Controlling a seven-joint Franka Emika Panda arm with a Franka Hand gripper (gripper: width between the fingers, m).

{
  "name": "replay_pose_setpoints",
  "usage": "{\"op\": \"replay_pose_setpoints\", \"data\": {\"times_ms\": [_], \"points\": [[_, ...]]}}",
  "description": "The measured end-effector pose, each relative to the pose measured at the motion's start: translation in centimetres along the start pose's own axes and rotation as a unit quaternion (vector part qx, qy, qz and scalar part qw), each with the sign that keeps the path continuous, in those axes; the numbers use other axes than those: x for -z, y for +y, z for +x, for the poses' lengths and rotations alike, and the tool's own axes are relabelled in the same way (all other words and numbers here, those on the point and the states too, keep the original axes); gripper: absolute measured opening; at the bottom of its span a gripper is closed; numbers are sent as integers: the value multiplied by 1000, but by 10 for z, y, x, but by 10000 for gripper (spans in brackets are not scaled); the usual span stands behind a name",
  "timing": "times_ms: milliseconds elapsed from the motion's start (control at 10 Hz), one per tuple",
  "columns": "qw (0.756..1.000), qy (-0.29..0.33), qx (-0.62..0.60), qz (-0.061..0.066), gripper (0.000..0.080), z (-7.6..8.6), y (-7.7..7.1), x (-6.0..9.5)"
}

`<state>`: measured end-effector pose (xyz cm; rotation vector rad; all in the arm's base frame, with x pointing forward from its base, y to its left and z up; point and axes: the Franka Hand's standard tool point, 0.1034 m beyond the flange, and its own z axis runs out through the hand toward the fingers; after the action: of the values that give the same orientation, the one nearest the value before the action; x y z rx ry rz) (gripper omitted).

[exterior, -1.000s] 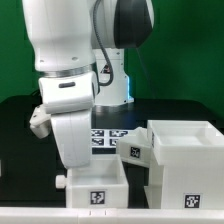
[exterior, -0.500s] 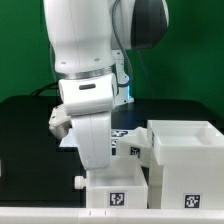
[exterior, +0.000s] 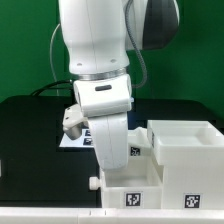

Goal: Assemble drawer

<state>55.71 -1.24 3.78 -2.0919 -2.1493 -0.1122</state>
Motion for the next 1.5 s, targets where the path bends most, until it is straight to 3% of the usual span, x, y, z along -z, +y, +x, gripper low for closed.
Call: {"op": "replay_pose_setpoints", "data": {"times_ms": [1200,1300,1500], "points": [[999,1,-37,7,40,4,0,-9],[999,1,-37,5,40,4,0,-10],[1000,-1,-25,-15,40,2,-1,-14]]}}
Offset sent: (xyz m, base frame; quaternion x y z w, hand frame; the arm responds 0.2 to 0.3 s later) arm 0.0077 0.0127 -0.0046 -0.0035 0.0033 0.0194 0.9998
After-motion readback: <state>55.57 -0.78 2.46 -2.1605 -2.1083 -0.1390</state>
